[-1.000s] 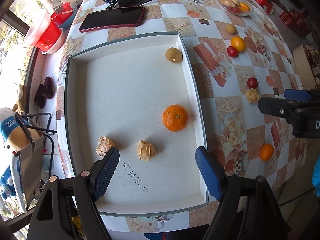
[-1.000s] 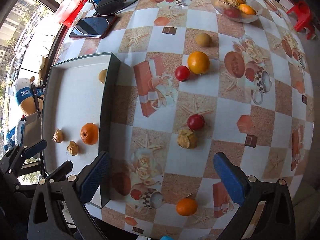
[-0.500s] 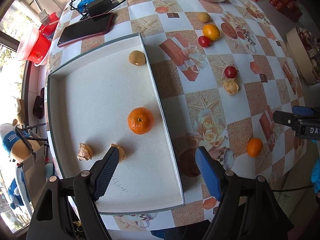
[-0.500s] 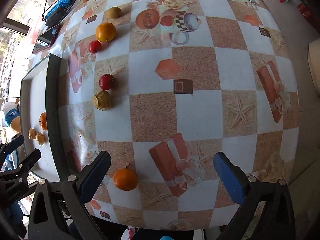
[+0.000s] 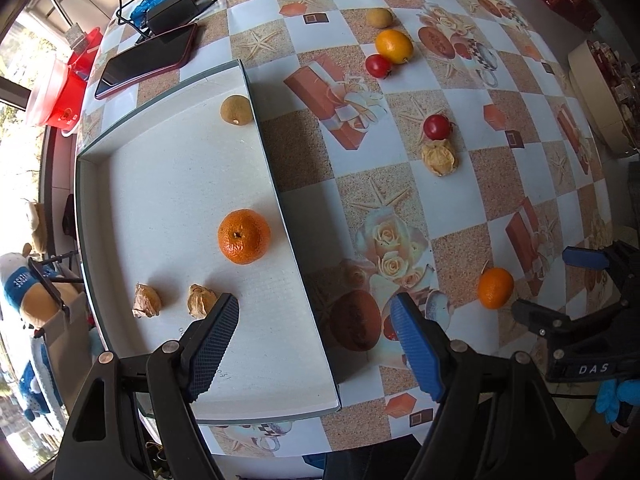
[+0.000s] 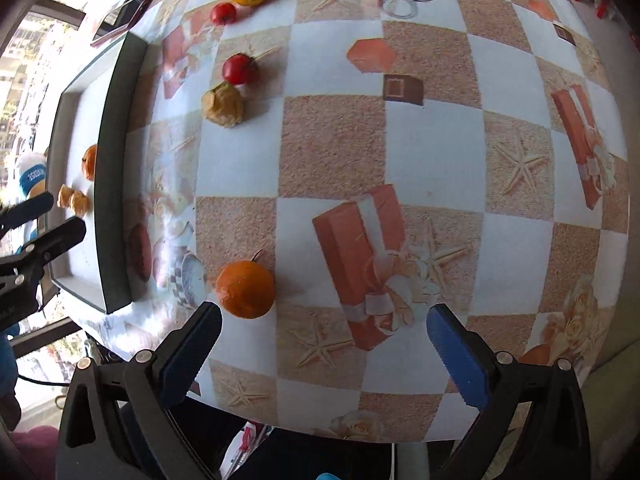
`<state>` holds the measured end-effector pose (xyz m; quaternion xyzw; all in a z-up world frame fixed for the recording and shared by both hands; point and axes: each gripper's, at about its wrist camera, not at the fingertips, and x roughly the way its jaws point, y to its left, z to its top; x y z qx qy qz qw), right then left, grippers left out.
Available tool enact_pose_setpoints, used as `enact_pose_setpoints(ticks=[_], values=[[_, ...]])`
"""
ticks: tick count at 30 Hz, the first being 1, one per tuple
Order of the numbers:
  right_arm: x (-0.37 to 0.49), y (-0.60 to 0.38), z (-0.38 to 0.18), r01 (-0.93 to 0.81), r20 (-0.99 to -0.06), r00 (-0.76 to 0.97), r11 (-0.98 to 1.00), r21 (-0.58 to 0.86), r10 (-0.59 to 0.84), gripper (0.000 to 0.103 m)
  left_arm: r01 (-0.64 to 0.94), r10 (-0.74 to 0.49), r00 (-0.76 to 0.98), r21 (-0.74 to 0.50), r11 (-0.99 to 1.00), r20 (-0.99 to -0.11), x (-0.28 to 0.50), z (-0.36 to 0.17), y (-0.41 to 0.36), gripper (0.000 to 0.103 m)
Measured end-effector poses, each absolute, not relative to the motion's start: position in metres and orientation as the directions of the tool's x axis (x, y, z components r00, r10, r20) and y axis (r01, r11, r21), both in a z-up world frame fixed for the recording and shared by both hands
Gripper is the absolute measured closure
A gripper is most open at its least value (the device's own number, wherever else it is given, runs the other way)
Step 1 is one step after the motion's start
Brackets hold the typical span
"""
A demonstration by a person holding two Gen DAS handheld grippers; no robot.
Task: Organize fruits
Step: 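Grasp an orange on the tablecloth with the right tool while the left tool reaches a paper ball, then grasp the crumpled paper ball with the left tool while the right tool regrips the orange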
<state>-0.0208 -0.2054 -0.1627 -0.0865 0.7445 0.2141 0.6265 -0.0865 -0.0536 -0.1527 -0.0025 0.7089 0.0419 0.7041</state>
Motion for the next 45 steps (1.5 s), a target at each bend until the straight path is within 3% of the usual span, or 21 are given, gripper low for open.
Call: enact_pose_setpoints(ticks=[5,10,14,17,22,33,41,42,45], values=[[-0.046,-0.173,-0.166,-0.513,-0.972,-0.201,0.832,0.210,0.122,0.000,-0.045,0.046,-0.009,0.046,0.998,-0.999,-0.086,-0.150,-0.059,0.022],[-0.048,-0.145,-0.172,-0.518,-0.974,-0.196,0.831,0.204,0.118,0.000,-0.023,0.048,0.007,0.048,0.999,-0.999,-0.076,-0.143,-0.067,0.022],[-0.054,-0.138,-0.176,-0.514,-0.974,-0.197,0.834,0.202,0.114,0.033,-0.010,0.042,0.009,0.042,0.999,-0.999,-0.067,-0.141,-0.074,0.022],[-0.049,-0.143,-0.178,-0.508,-0.974,-0.190,0.837,0.202,0.120,0.037,0.004,0.042,0.008,0.042,0.999,-0.999,-0.060,-0.142,-0.082,0.022],[-0.047,-0.166,-0.178,-0.505,-0.974,-0.180,0.837,0.211,0.137,0.067,0.016,0.021,-0.010,0.021,1.000,-1.000,-0.049,-0.150,-0.093,0.022],[-0.011,-0.248,-0.171,-0.302,-0.965,-0.165,0.922,0.244,0.202,0.066,-0.018,-0.034,-0.050,-0.033,0.999,-0.998,-0.009,-0.175,-0.118,0.022],[0.000,-0.293,-0.167,-0.256,-0.969,-0.149,0.939,0.228,0.195,0.066,-0.100,-0.064,-0.054,-0.058,0.993,-0.997,0.039,-0.202,-0.126,0.022],[0.001,-0.297,-0.166,-0.253,-0.969,-0.150,0.940,0.231,0.198,0.066,-0.101,-0.057,-0.057,-0.051,0.994,-0.997,0.043,-0.206,-0.127,0.023],[0.005,-0.309,-0.162,-0.247,-0.967,-0.147,0.939,0.238,0.206,0.066,-0.109,-0.053,-0.086,-0.043,0.993,-0.995,0.053,-0.219,-0.127,0.040]])
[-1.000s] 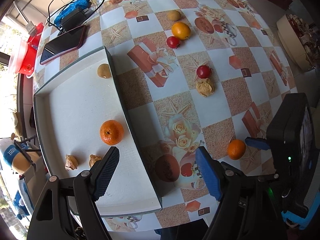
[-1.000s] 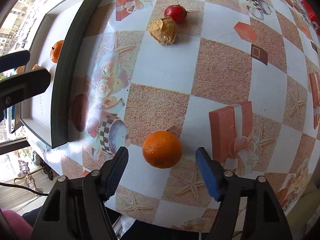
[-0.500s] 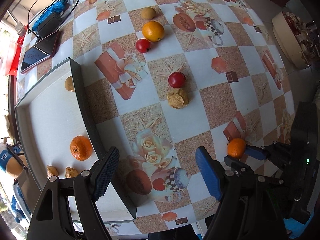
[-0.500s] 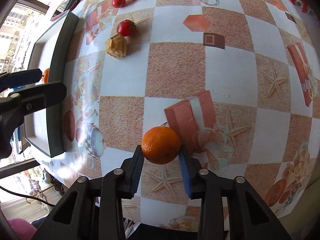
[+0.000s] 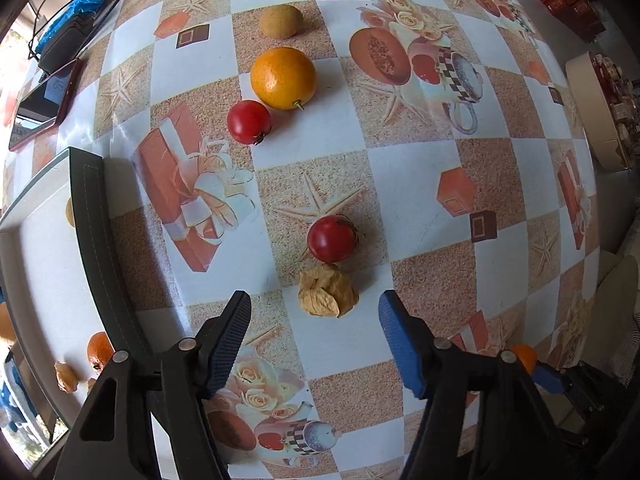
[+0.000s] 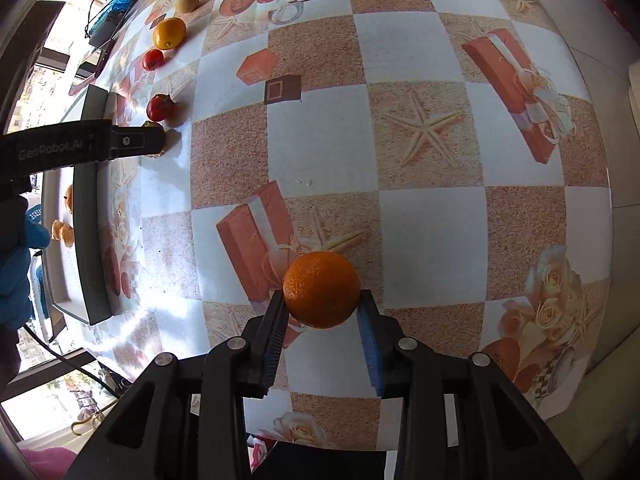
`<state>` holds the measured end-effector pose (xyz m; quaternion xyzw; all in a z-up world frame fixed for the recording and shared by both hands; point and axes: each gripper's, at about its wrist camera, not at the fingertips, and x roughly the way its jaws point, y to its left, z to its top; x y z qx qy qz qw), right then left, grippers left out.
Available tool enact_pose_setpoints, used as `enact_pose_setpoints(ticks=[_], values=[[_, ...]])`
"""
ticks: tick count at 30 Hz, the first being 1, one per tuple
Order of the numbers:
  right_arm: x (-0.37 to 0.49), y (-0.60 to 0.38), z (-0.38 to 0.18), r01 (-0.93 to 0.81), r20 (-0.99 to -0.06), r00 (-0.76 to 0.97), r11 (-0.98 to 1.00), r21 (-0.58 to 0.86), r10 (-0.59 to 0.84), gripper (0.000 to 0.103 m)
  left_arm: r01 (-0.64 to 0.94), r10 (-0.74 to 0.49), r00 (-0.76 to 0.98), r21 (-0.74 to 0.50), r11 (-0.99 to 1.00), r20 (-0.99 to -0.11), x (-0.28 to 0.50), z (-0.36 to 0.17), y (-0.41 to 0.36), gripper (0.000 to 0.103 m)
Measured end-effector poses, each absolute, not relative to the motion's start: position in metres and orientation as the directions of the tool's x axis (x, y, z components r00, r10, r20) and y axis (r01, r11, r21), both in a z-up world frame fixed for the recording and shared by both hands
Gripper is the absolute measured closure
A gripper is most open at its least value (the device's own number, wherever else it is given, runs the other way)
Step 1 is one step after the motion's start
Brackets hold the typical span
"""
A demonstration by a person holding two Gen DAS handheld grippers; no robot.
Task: Organize fruits
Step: 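Grasp the crumpled paper ball with the left tool while the right tool regrips the orange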
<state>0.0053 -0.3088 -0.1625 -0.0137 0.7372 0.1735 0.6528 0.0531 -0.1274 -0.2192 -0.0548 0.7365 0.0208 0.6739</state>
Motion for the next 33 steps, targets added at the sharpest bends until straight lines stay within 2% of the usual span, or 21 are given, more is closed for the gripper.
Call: enact_pose_setpoints(ticks=[1,2,3,5,10,18,19,20,22,31,32,33], values=[[0.006,-0.313,-0.161,-0.245,-0.966,-0.147,0.939,0.243,0.212,0.066,-0.117,-0.059,-0.099,-0.047,0.992,-0.993,0.055,-0.224,-0.127,0.051],[0.007,-0.315,-0.160,-0.244,-0.966,-0.145,0.938,0.246,0.215,0.066,-0.124,-0.056,-0.107,-0.043,0.991,-0.993,0.056,-0.227,-0.126,0.057],[0.008,-0.318,-0.158,-0.244,-0.966,-0.143,0.938,0.247,0.217,0.066,-0.126,-0.053,-0.091,-0.041,0.991,-0.994,0.058,-0.226,-0.126,0.058],[0.011,-0.328,-0.155,-0.240,-0.965,-0.142,0.938,0.251,0.222,0.066,-0.113,-0.065,-0.074,-0.056,0.992,-0.995,0.060,-0.225,-0.128,0.074],[0.019,-0.333,-0.158,-0.218,-0.961,-0.147,0.940,0.262,0.234,0.066,-0.119,-0.083,-0.067,-0.075,0.990,-0.994,0.063,-0.224,-0.126,0.075],[0.020,-0.315,-0.169,-0.210,-0.959,-0.160,0.941,0.265,0.235,0.066,-0.096,-0.094,-0.055,-0.088,0.991,-0.994,0.028,-0.213,-0.092,0.075],[0.021,-0.314,-0.171,-0.203,-0.957,-0.165,0.941,0.271,0.240,0.062,-0.094,-0.093,-0.054,-0.087,0.992,-0.994,0.026,-0.212,-0.089,0.075],[0.022,-0.313,-0.171,-0.199,-0.958,-0.161,0.942,0.268,0.239,0.046,-0.096,-0.094,-0.054,-0.089,0.991,-0.994,0.024,-0.212,-0.086,0.075],[0.026,-0.312,-0.168,-0.201,-0.965,-0.133,0.947,0.250,0.227,0.031,-0.105,-0.101,-0.054,-0.095,0.990,-0.993,0.016,-0.210,-0.082,0.075],[0.049,-0.303,-0.169,-0.203,-0.977,-0.101,0.957,0.207,0.190,0.032,-0.100,-0.098,-0.045,-0.094,0.991,-0.994,-0.032,-0.189,-0.079,0.075],[0.050,-0.302,-0.172,-0.202,-0.976,-0.110,0.957,0.208,0.189,0.044,-0.102,-0.100,-0.044,-0.095,0.990,-0.994,-0.035,-0.188,-0.079,0.075],[0.051,-0.300,-0.174,-0.202,-0.975,-0.120,0.957,0.210,0.189,0.051,-0.104,-0.102,-0.041,-0.097,0.990,-0.994,-0.038,-0.186,-0.077,0.075]])
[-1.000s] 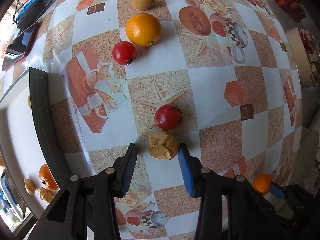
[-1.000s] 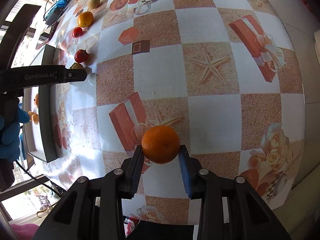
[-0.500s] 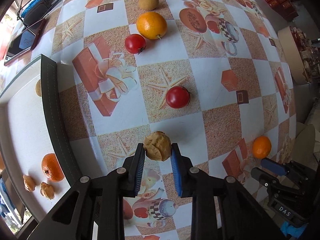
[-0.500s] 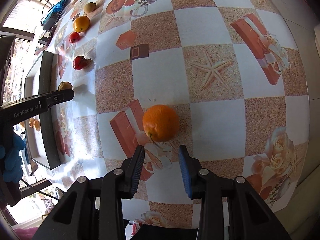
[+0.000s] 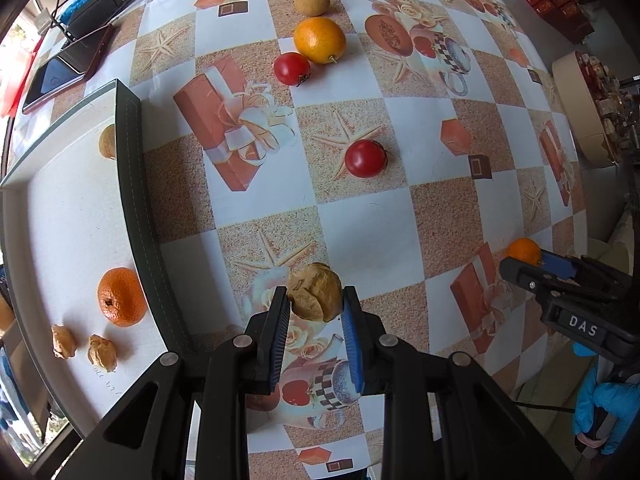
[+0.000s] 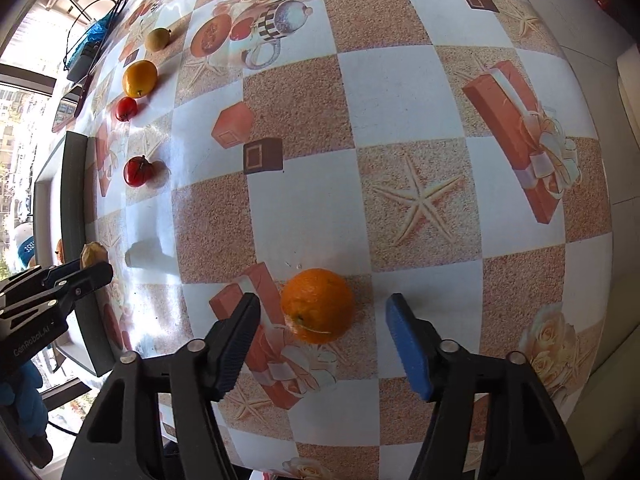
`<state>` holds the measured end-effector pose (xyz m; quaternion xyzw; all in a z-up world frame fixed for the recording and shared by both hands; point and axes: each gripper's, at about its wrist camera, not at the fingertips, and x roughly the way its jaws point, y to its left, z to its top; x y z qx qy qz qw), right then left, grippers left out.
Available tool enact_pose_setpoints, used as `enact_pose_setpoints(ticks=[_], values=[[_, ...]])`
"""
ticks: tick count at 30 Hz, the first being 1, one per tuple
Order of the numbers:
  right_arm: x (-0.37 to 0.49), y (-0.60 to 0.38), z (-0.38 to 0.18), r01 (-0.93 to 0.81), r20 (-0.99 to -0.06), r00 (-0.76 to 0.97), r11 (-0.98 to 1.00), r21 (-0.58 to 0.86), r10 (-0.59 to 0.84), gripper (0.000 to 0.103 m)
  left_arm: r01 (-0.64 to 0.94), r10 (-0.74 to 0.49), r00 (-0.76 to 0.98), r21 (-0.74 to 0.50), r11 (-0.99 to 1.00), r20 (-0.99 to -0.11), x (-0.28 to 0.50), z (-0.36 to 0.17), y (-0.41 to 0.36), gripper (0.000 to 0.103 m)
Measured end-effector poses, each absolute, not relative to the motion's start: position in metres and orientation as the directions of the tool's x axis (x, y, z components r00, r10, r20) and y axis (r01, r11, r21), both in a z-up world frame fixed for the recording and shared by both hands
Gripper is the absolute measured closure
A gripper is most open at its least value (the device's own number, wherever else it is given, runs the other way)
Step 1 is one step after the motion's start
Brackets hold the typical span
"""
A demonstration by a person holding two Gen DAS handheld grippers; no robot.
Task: Organize fruits
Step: 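Grasp the crumpled paper ball with the left tool while the right tool regrips the orange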
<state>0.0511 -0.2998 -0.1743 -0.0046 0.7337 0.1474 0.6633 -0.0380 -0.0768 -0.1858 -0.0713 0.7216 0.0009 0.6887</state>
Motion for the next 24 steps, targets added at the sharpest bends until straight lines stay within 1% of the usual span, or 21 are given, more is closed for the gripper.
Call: enact_pose_setpoints(ticks=[1,2,9,16,24], values=[[0.052,-0.298,-0.173,-0.210,-0.979,-0.106,0.959,0.192,0.173,0.061,-0.107,-0.104,-0.039,-0.099,0.989,-0.994,-0.041,-0.184,-0.075,0.075],[0.053,-0.298,-0.174,-0.209,-0.978,-0.104,0.958,0.198,0.180,0.066,-0.109,-0.106,-0.039,-0.101,0.989,-0.994,-0.045,-0.183,-0.074,0.075],[0.058,-0.297,-0.164,-0.178,-0.967,-0.086,0.951,0.251,0.239,0.066,-0.103,-0.107,-0.025,-0.104,0.989,-0.994,-0.060,-0.152,-0.074,0.075],[0.042,-0.297,-0.156,-0.189,-0.968,-0.093,0.951,0.246,0.232,0.066,-0.107,-0.095,-0.009,-0.093,0.990,-0.995,-0.088,-0.133,-0.055,0.074],[0.023,-0.280,-0.155,-0.208,-0.968,-0.113,0.948,0.242,0.222,0.066,-0.167,-0.086,0.003,-0.085,0.982,-0.996,-0.116,-0.124,-0.024,0.074]])
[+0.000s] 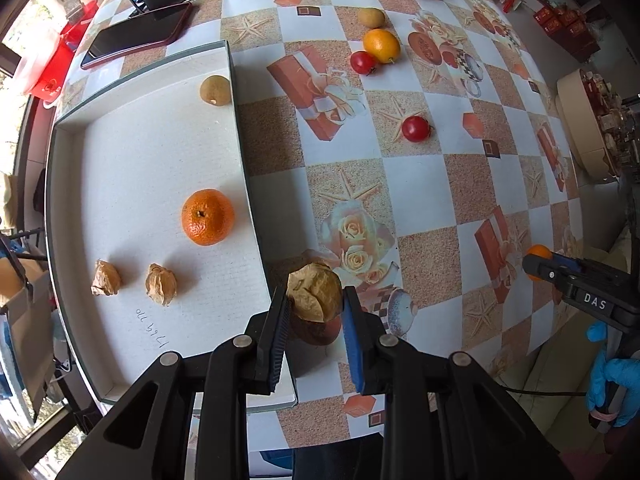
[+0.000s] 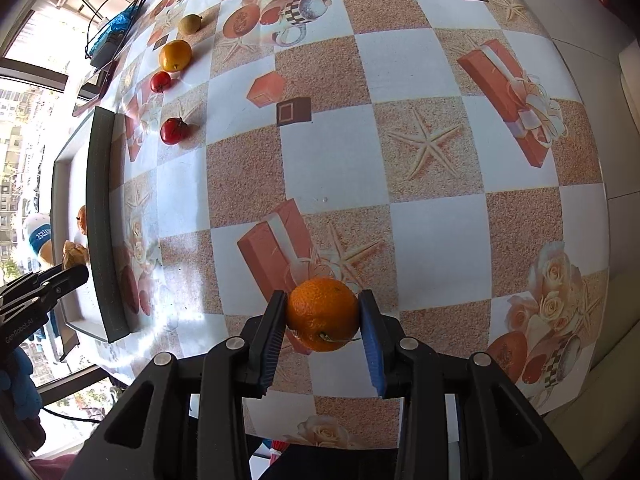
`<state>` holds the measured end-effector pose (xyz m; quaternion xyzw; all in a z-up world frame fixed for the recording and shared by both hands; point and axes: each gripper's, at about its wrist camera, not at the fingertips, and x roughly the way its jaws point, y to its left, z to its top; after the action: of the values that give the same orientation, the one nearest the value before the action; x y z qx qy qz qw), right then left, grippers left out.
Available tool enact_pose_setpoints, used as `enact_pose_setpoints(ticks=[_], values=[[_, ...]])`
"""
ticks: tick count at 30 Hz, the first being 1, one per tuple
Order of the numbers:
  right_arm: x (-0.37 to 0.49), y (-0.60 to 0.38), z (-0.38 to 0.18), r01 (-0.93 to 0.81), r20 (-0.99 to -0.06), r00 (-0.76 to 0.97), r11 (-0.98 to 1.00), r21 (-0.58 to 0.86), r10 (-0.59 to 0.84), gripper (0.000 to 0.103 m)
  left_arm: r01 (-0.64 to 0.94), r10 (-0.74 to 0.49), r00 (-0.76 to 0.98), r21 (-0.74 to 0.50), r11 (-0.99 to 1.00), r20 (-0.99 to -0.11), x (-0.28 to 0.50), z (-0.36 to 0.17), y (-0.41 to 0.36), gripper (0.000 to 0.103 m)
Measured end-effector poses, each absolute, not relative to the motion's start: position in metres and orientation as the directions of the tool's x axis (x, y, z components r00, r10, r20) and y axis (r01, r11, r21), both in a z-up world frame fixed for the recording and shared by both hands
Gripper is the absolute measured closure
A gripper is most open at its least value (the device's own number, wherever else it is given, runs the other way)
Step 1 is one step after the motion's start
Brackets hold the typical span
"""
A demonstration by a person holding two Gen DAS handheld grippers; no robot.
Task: Organize fruits
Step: 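Grasp the crumpled paper ball with the left tool while the right tool regrips the orange, then carry the paper ball into the tray with the left tool while the right tool carries the orange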
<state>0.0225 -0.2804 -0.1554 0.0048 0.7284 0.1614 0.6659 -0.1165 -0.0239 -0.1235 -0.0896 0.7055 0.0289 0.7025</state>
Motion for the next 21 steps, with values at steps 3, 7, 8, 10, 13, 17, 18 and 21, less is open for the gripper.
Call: enact_pose_setpoints(ticks=[3,7,8,10,13,17,18,21], values=[[0.022,-0.266,-0.153,-0.229,-0.967,-0.110,0.941,0.248,0.228,0.066,-0.189,-0.083,0.004,-0.082,0.979,-0.997,-0.105,-0.123,-0.009,0.074],[0.026,-0.237,-0.147,-0.275,-0.967,-0.101,0.927,0.254,0.235,0.066,-0.214,-0.080,0.016,-0.081,0.973,-0.997,-0.100,-0.129,-0.008,0.074],[0.027,-0.230,-0.145,-0.287,-0.967,-0.098,0.924,0.254,0.236,0.066,-0.222,-0.081,0.020,-0.083,0.972,-0.997,-0.100,-0.131,-0.009,0.074],[0.028,-0.216,-0.142,-0.308,-0.966,-0.094,0.916,0.257,0.239,0.066,-0.236,-0.086,0.027,-0.090,0.967,-0.996,-0.104,-0.131,-0.004,0.074],[0.027,-0.201,-0.136,-0.343,-0.966,-0.089,0.903,0.257,0.241,0.066,-0.258,-0.085,0.037,-0.092,0.962,-0.996,-0.110,-0.130,0.004,0.074],[0.025,-0.177,-0.130,-0.393,-0.967,-0.085,0.884,0.253,0.240,0.066,-0.286,-0.080,0.045,-0.090,0.954,-0.996,-0.120,-0.130,0.017,0.074],[0.024,-0.170,-0.128,-0.405,-0.967,-0.083,0.879,0.253,0.240,0.066,-0.294,-0.080,0.046,-0.090,0.951,-0.996,-0.122,-0.131,0.020,0.074],[0.023,-0.150,-0.123,-0.441,-0.967,-0.080,0.861,0.254,0.244,0.066,-0.322,-0.078,0.045,-0.089,0.943,-0.996,-0.130,-0.133,0.031,0.074]])
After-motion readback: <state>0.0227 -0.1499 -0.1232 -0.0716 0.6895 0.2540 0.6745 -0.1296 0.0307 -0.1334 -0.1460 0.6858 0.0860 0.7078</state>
